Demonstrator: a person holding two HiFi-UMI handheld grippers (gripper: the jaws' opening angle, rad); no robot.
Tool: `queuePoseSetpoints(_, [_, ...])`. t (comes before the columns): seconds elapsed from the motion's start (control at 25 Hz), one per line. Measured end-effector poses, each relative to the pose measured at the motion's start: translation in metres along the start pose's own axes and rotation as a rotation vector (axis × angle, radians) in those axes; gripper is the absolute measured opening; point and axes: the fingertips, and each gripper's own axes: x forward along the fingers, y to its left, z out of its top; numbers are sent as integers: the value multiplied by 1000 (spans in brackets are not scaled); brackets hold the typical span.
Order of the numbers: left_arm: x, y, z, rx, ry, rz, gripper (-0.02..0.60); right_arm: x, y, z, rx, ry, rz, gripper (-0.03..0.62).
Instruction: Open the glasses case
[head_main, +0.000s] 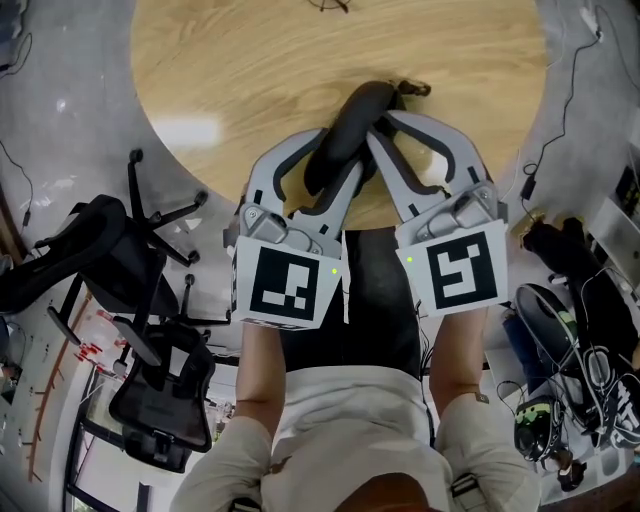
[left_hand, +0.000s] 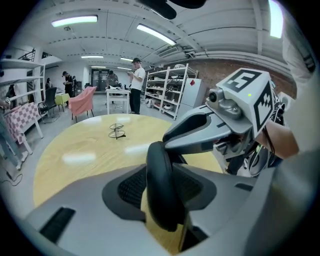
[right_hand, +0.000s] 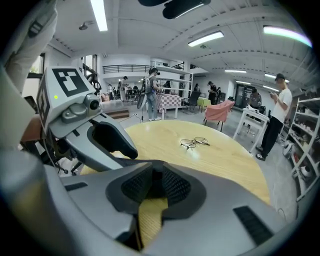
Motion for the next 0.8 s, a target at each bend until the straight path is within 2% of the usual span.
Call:
queuePoseSetpoints(0.08, [0, 5, -1, 4, 8, 32, 164, -1, 3, -2, -11, 16, -5, 59])
queuePoseSetpoints(0.2, [0, 8, -1, -10, -6, 25, 162, -2, 5, -5, -21, 23, -3, 29])
queuePoseSetpoints(0.44, [0, 20, -5, -68, -8, 48, 153, -2, 8, -5, -21, 23, 5, 26])
queuePoseSetpoints(0.8, [1, 39, -6, -84, -21, 102, 141, -4, 10, -7, -2, 15, -2, 26])
